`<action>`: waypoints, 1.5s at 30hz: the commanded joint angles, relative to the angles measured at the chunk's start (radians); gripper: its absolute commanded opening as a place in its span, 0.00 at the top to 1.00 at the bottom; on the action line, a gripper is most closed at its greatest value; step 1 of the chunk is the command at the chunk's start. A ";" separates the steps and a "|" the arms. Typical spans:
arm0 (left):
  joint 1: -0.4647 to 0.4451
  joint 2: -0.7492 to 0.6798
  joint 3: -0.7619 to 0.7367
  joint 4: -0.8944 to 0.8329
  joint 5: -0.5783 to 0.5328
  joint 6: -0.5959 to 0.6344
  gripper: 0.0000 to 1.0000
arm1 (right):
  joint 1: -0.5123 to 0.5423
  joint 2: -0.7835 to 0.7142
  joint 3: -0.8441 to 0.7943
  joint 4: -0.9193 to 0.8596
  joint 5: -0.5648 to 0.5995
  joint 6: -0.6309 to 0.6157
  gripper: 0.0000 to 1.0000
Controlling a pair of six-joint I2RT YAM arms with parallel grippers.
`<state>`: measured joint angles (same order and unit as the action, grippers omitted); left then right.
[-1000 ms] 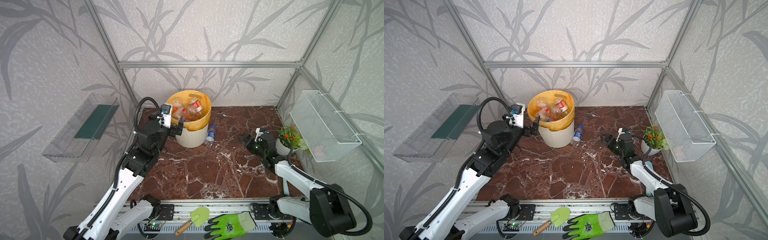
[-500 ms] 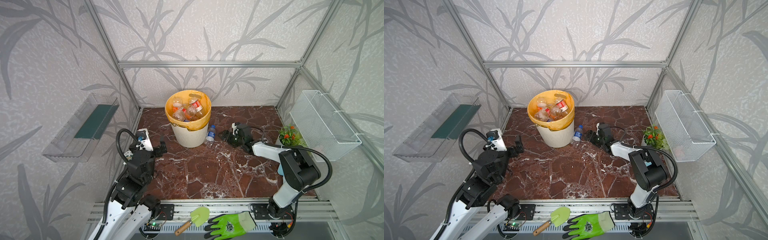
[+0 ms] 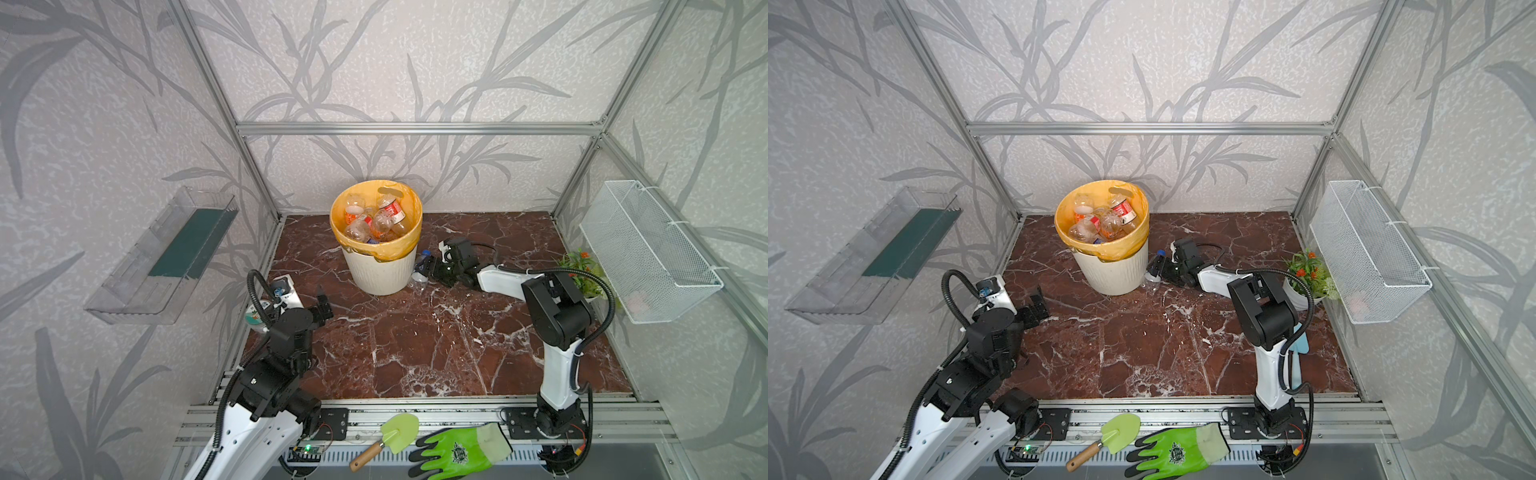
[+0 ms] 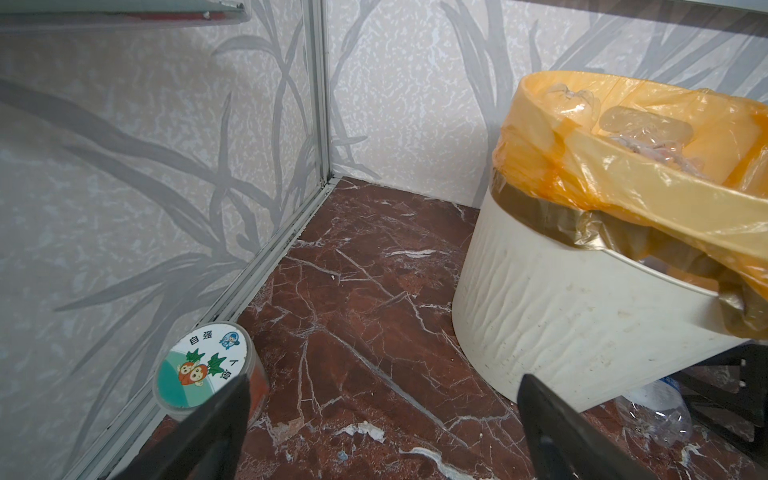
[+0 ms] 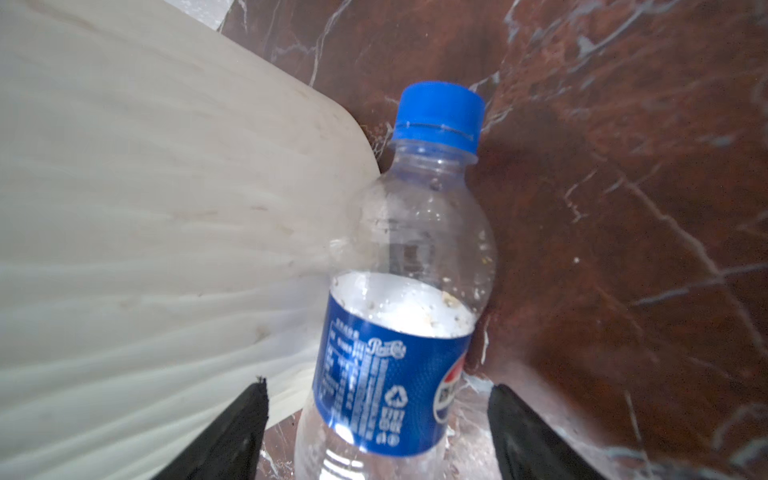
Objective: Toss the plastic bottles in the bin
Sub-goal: 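Withdraw the left gripper while the right lowers onto the blue-capped Pepsi bottle, then lift the Pepsi bottle with the right gripper and release it over the bin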
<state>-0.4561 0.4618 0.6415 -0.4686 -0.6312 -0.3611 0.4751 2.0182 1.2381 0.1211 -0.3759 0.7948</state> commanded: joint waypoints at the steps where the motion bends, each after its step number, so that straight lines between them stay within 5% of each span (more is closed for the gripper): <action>1: 0.003 0.004 0.005 -0.028 -0.023 -0.041 0.01 | 0.009 0.032 0.052 -0.109 0.014 -0.037 0.18; 14: 0.003 0.023 0.011 -0.017 -0.009 -0.026 0.01 | 0.009 0.112 0.160 -0.249 0.117 -0.106 0.22; 24: 0.003 0.035 0.015 -0.027 -0.001 -0.027 0.01 | -0.010 0.102 0.143 -0.194 0.101 -0.111 0.48; 37: 0.004 0.100 -0.011 -0.055 -0.009 -0.148 0.01 | -0.116 -0.348 -0.144 0.171 0.069 -0.042 0.51; 45: 0.004 0.168 -0.019 -0.061 0.000 -0.200 0.01 | -0.131 -0.639 0.007 0.084 0.094 -0.146 0.51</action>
<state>-0.4561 0.6201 0.6350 -0.5095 -0.6205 -0.5045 0.3389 1.4418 1.1843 0.1974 -0.2810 0.6971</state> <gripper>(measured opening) 0.991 0.492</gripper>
